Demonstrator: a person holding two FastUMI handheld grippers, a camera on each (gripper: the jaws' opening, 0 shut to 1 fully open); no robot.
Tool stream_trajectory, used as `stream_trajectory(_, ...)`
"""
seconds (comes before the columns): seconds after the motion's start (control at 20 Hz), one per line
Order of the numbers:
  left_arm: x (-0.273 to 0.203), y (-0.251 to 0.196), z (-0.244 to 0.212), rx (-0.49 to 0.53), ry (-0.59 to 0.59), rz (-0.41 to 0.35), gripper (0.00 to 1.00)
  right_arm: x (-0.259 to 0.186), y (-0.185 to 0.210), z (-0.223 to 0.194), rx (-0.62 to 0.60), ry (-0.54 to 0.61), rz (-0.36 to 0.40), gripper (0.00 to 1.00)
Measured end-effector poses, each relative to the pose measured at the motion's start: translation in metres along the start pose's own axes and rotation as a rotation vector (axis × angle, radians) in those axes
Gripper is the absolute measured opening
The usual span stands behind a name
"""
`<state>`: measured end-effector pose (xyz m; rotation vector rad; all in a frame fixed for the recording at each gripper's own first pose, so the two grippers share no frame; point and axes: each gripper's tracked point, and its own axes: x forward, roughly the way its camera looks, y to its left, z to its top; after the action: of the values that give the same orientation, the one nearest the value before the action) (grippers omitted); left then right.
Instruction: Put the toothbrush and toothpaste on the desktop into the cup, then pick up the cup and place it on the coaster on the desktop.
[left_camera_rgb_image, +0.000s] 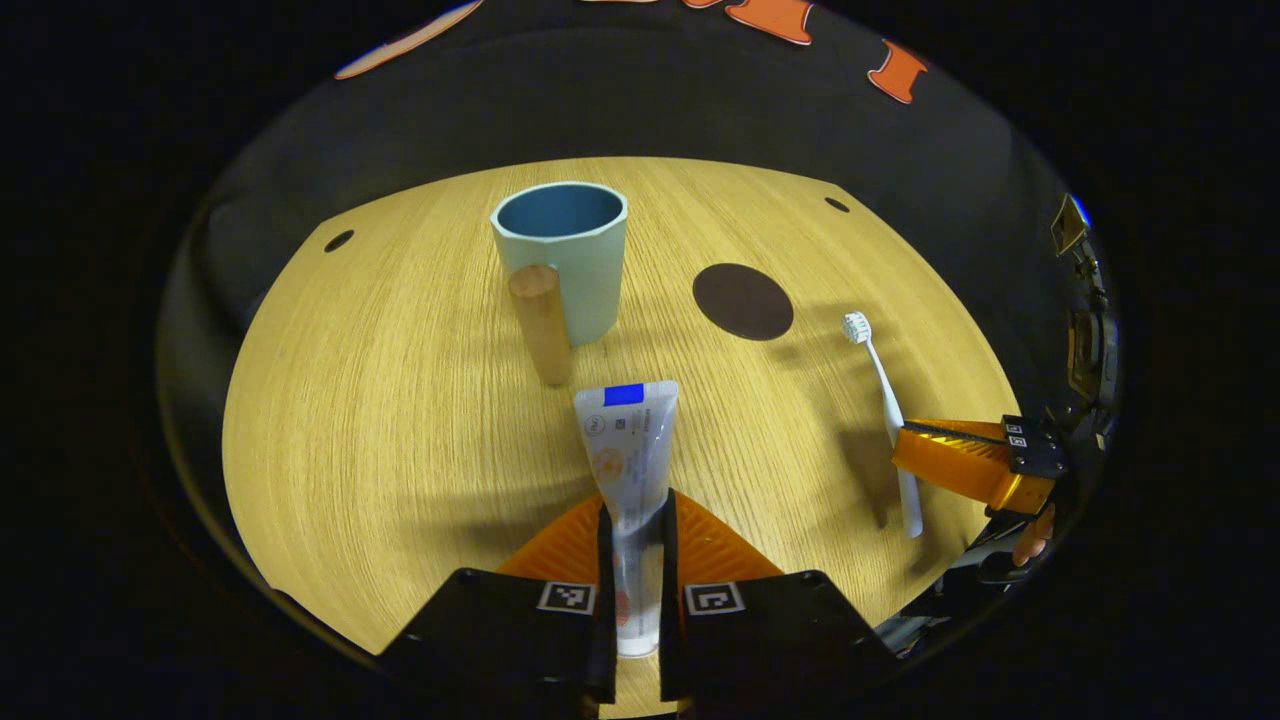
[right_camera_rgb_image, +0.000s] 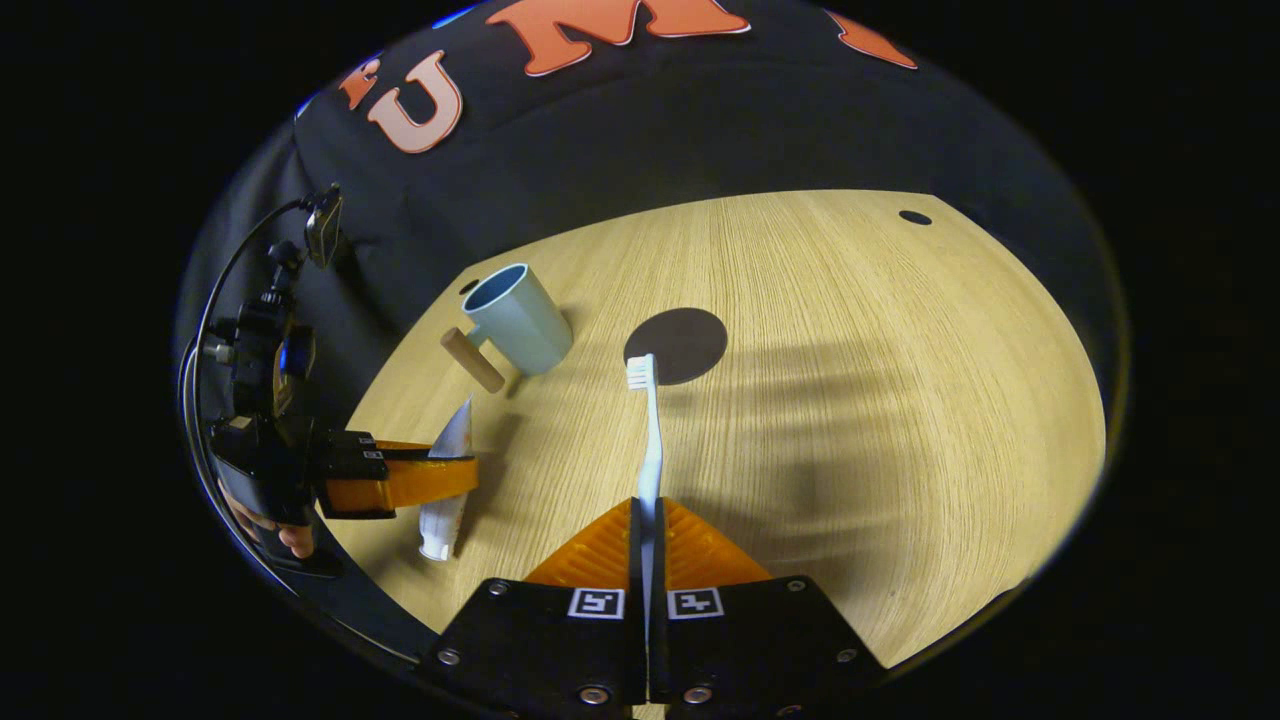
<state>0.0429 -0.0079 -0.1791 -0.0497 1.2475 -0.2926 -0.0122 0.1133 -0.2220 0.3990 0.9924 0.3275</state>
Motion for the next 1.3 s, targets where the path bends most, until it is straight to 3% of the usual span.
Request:
stream_trajectory(0.25, -0.008, 0.001, 0.022, 0.044, -0.169, 0.009, 0.18, -0.014, 0.005, 0.014, 0.022, -0.073, 0.026, 0.02)
stream_trajectory(0.65, -0.050, 0.014, 0.059, 0.112, -0.513, 0.068, 0.18, -0.055, 0.022, 0.063, -0.031, -0.329, 0.042, 0.02)
stream_trajectory(1.0, -0.073, 0.032, 0.106, 0.114, -0.761, 0.139, 0.18, -0.068, 0.025, 0.081, -0.058, -0.456, 0.047, 0.02)
stream_trajectory(1.3, -0.084, 0.049, 0.151, 0.052, -0.939, 0.142, 0.18, -0.073, 0.036, 0.108, -0.082, -0.579, 0.080, 0.02)
